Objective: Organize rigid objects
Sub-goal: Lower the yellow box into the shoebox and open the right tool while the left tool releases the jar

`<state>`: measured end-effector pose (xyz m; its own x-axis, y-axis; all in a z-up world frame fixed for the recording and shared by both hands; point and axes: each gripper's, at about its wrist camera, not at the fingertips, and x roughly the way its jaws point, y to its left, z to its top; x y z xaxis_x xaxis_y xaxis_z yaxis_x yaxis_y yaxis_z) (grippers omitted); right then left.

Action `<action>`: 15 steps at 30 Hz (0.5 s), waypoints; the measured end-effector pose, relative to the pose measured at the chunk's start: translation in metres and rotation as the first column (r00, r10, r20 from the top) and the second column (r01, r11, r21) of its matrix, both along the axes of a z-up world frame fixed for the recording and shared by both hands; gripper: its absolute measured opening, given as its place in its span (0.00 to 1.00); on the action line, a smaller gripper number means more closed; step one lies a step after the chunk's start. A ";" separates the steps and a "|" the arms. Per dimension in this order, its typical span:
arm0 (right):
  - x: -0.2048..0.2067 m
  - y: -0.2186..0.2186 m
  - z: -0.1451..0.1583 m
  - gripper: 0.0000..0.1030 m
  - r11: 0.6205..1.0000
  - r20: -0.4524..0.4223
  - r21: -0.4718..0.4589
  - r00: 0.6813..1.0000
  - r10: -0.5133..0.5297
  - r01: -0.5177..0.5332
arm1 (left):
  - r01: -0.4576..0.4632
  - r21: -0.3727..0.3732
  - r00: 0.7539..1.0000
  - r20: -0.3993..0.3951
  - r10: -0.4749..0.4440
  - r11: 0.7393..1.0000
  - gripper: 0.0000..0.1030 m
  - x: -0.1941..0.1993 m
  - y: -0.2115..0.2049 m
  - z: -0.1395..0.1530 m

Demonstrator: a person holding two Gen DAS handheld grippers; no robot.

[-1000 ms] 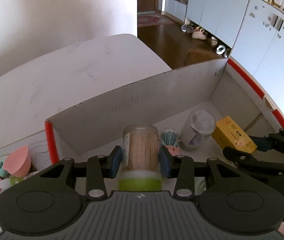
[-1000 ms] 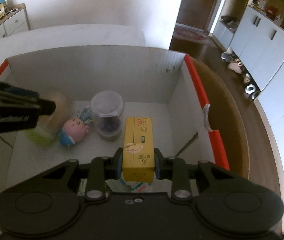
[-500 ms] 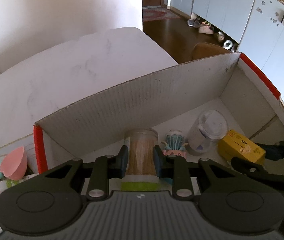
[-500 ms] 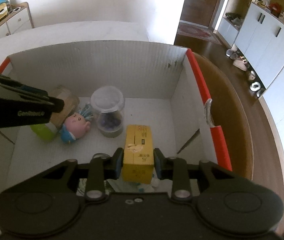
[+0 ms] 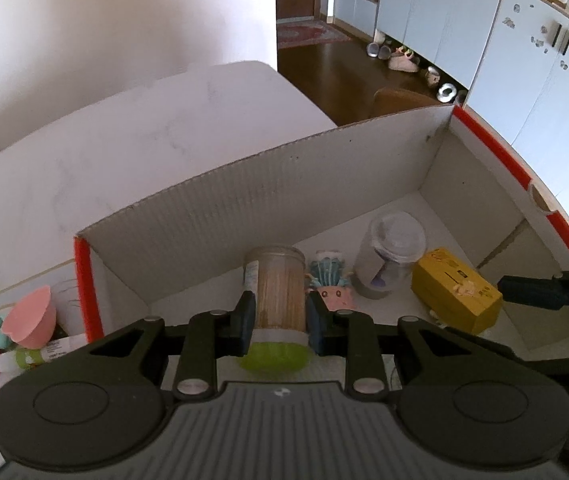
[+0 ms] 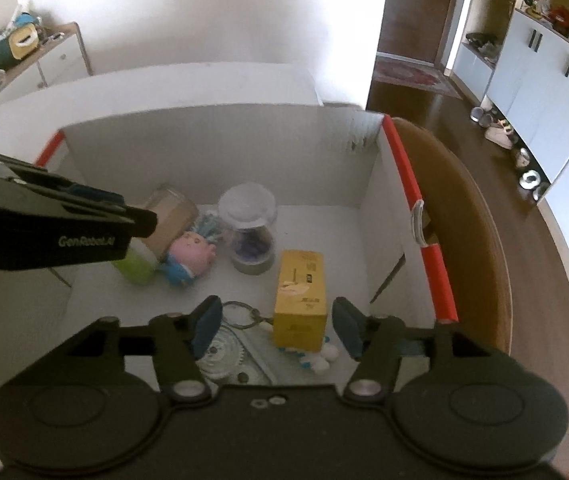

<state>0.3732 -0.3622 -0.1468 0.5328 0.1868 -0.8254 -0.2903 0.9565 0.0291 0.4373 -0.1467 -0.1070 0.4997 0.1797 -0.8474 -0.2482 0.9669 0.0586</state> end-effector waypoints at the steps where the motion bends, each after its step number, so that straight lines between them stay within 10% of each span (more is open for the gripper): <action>1: -0.002 0.000 0.002 0.63 1.000 0.005 0.005 1.000 0.003 -0.003 | 0.004 -0.002 1.000 0.009 -0.004 1.000 0.26 -0.004 -0.001 0.003; 15: -0.032 -0.004 0.041 0.79 0.992 0.082 0.119 0.996 0.039 -0.049 | 0.025 -0.038 0.992 0.122 -0.020 0.999 0.28 -0.047 -0.006 0.041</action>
<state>0.3410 -0.3663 -0.1055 0.5845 0.3075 -0.7509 -0.3383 0.9335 0.1189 0.3907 -0.1532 -0.0661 0.6031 0.1348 -0.7862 -0.2291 0.9734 -0.0089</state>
